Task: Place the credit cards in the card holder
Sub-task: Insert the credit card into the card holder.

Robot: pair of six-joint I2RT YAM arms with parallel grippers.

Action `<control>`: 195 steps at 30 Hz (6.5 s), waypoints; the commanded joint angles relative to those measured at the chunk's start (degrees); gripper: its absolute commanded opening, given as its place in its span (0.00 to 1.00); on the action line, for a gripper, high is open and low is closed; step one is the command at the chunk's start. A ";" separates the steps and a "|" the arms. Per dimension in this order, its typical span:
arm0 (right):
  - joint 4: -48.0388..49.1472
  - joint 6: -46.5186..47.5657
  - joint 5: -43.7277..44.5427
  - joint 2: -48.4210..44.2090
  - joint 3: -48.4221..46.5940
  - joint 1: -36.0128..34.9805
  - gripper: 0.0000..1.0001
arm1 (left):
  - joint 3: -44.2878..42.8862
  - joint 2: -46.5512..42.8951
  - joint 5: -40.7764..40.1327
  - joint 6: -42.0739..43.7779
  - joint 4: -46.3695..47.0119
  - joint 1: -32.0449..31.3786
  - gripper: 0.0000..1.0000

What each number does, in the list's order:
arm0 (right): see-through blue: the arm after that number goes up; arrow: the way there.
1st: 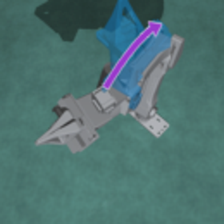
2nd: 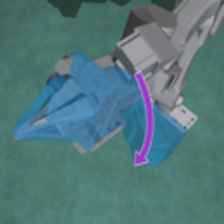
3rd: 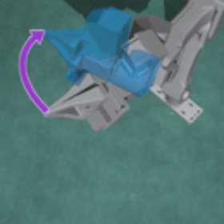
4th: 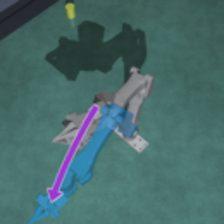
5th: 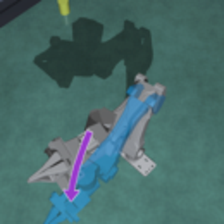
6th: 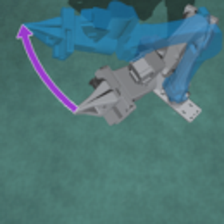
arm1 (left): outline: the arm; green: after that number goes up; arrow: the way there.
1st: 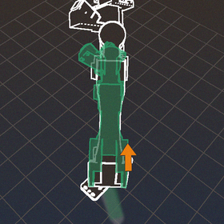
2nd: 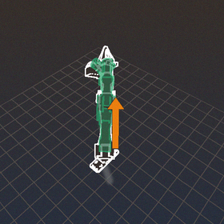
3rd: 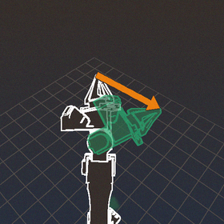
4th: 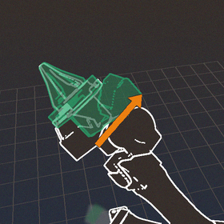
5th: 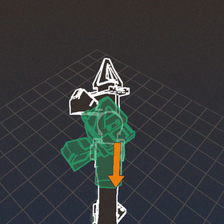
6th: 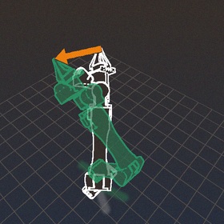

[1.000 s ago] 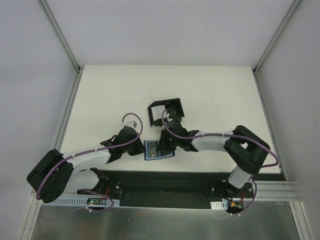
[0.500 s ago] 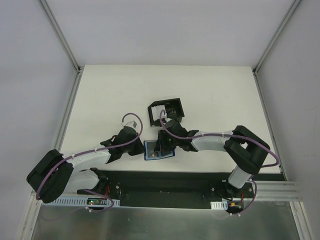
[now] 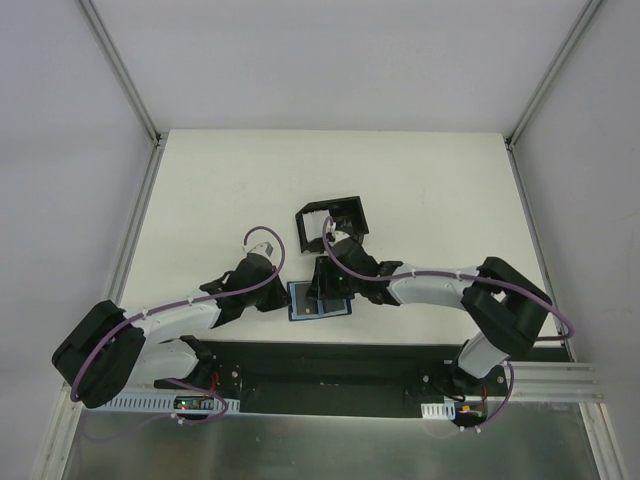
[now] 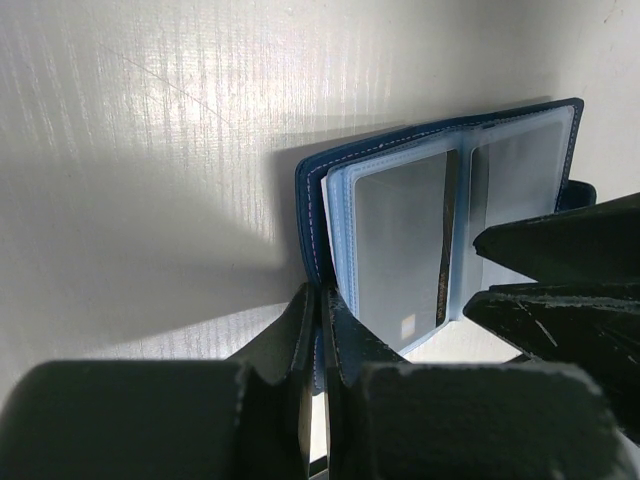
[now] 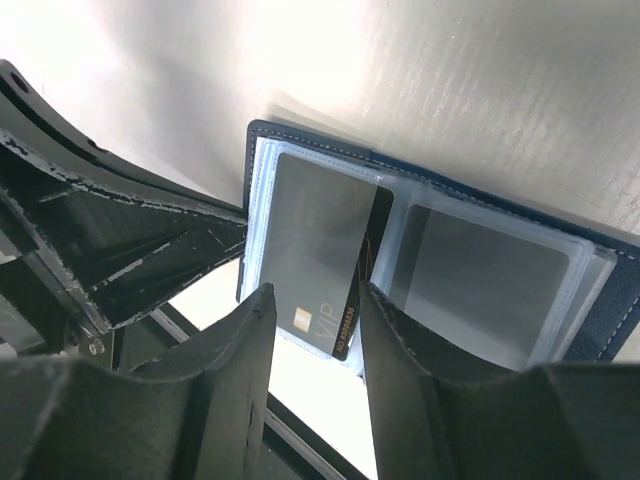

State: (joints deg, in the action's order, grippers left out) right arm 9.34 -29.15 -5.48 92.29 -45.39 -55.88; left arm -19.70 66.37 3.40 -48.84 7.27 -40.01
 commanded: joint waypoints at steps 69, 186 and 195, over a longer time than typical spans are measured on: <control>-17.34 6.29 10.92 6.50 -16.58 -6.70 0.55 | -2.53 -8.71 2.49 3.05 -3.31 0.37 0.00; -39.75 6.65 26.39 13.18 -32.57 -12.24 0.58 | -1.13 -10.56 2.40 2.70 -2.61 0.37 0.00; -39.06 6.82 26.14 13.09 -32.40 -12.59 0.56 | -0.77 -11.00 2.23 2.52 -2.61 0.37 0.00</control>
State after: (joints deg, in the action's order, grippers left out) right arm -29.32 -22.90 20.25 105.41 -76.44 -68.29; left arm -20.62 56.58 5.52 -46.96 2.74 -40.01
